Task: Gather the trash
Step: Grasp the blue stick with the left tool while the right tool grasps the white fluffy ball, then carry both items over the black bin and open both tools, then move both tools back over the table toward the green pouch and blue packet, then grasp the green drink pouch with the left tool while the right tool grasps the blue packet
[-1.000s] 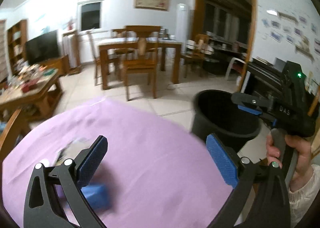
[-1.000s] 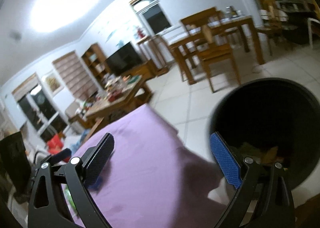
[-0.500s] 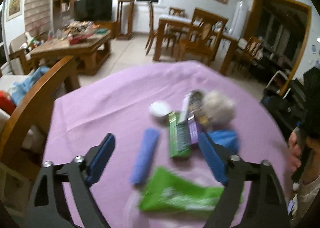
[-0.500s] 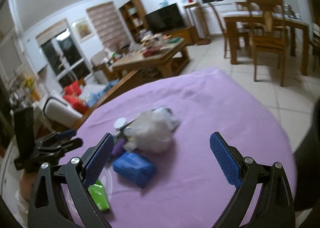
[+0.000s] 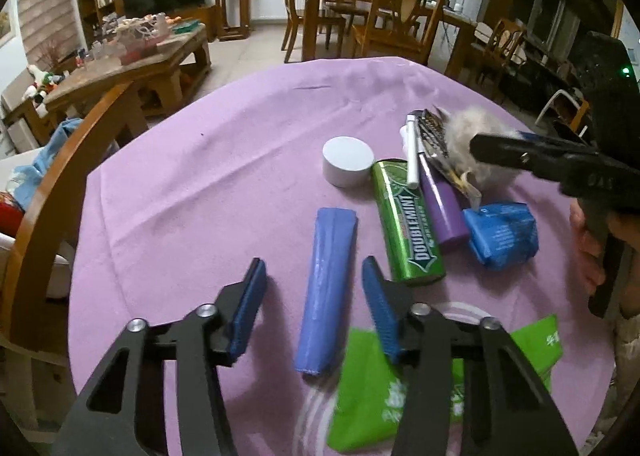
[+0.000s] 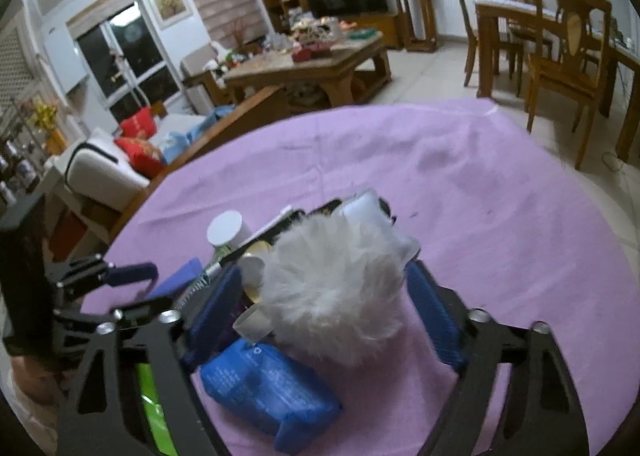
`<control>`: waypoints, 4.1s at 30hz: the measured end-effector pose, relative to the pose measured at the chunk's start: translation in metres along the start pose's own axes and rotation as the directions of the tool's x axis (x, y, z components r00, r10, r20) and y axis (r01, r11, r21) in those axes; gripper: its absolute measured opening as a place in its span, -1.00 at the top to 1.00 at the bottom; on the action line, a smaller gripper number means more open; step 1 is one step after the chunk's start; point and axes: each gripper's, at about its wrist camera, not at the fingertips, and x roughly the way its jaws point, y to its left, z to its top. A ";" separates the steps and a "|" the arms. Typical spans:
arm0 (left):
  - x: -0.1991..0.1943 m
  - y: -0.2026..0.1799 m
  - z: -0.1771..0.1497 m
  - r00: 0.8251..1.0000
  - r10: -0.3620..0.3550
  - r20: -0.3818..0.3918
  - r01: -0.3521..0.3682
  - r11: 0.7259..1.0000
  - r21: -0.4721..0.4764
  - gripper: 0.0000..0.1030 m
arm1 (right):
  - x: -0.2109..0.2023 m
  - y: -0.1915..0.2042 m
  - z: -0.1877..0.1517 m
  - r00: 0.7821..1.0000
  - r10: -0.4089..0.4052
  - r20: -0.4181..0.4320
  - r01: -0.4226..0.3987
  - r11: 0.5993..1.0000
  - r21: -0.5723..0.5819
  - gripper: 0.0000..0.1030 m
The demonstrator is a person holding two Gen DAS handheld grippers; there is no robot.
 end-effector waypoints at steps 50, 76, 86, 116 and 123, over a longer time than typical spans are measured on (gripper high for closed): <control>0.027 -0.379 0.118 0.797 -0.600 0.073 0.547 0.767 0.336 0.77 | -0.351 -0.356 -0.200 0.797 -0.454 0.398 0.180 0.808 0.561 0.14; 0.026 -0.418 0.101 0.854 -0.504 0.130 0.393 0.788 0.474 -0.89 | -0.350 -0.357 -0.212 0.761 -0.460 0.458 0.136 0.803 0.580 -0.75; 0.005 -0.381 0.095 0.866 -0.474 0.162 0.363 0.817 0.447 -0.89 | -0.339 -0.326 -0.197 0.782 -0.427 0.455 0.123 0.820 0.559 -0.78; -0.048 -0.111 -0.023 0.985 -0.168 0.028 0.113 0.766 0.632 -0.89 | -0.111 -0.019 -0.057 0.993 0.087 0.080 -0.075 0.987 -0.142 -0.63; -0.026 -0.101 -0.028 0.974 -0.213 -0.074 0.207 0.710 0.673 -0.76 | -0.054 0.008 -0.054 0.991 0.100 -0.090 -0.120 0.955 -0.270 -0.58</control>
